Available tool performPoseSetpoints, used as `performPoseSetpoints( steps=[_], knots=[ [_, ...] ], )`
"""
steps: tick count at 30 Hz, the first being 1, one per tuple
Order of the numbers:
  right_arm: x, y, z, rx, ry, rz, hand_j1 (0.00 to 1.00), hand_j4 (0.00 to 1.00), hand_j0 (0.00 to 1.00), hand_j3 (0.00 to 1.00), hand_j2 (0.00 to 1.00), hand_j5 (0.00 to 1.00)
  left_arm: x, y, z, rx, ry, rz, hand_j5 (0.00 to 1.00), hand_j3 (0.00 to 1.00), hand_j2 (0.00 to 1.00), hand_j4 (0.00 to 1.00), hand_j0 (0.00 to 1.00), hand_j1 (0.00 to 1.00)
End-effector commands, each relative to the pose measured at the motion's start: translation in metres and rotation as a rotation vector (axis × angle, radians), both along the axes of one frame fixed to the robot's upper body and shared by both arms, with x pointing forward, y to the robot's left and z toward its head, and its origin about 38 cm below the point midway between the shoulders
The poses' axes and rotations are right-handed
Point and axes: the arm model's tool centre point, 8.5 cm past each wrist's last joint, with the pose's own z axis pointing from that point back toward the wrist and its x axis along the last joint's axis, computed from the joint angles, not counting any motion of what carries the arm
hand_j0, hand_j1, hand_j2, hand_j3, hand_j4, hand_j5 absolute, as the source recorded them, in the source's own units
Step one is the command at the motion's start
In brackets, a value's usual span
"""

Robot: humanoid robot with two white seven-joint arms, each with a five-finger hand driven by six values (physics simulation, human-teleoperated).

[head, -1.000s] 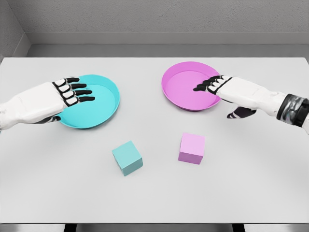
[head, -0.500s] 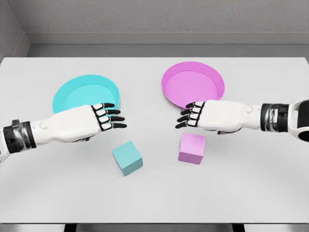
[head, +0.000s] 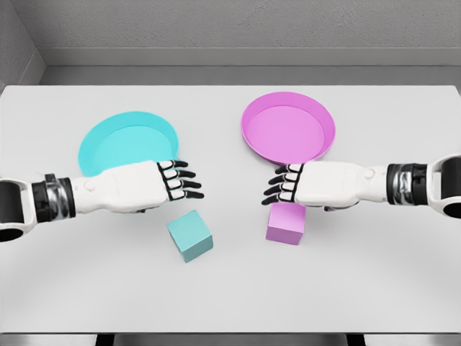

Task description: Place the blocks in the corresponding plates according to their colors

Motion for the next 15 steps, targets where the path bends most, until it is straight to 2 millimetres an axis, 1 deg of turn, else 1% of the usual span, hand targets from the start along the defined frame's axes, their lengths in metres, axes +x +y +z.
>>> performPoseSetpoints(
  steps=[1,3,6,9,15],
  knots=[
    [-0.002,0.004,-0.003,0.006,0.014,0.007,1.00,1.00,1.00,1.00,1.00,1.00,-0.003,-0.013,-0.006,-0.027,0.020,-0.023,1.00,1.00,1.00,1.00,1.00,1.00],
    [-0.004,0.007,-0.008,0.003,0.027,0.019,1.00,1.00,1.00,1.00,1.00,1.00,-0.006,-0.021,-0.010,-0.040,0.032,-0.038,1.00,1.00,1.00,1.00,1.00,1.00],
    [-0.008,0.016,-0.015,0.010,0.046,0.040,1.00,1.00,1.00,1.00,1.00,1.00,-0.007,-0.022,-0.012,-0.043,0.038,-0.039,1.00,1.00,1.00,1.00,1.00,1.00],
    [-0.012,0.018,-0.023,-0.001,0.068,0.051,1.00,1.00,1.00,1.00,1.00,1.00,-0.010,-0.021,-0.017,-0.037,0.052,-0.036,1.00,1.00,1.00,1.00,1.00,1.00],
    [-0.013,0.016,-0.024,-0.008,0.072,0.050,1.00,1.00,1.00,1.00,1.00,1.00,-0.013,-0.019,-0.023,-0.021,0.072,-0.032,1.00,1.00,1.00,1.00,1.00,1.00]
  ],
)
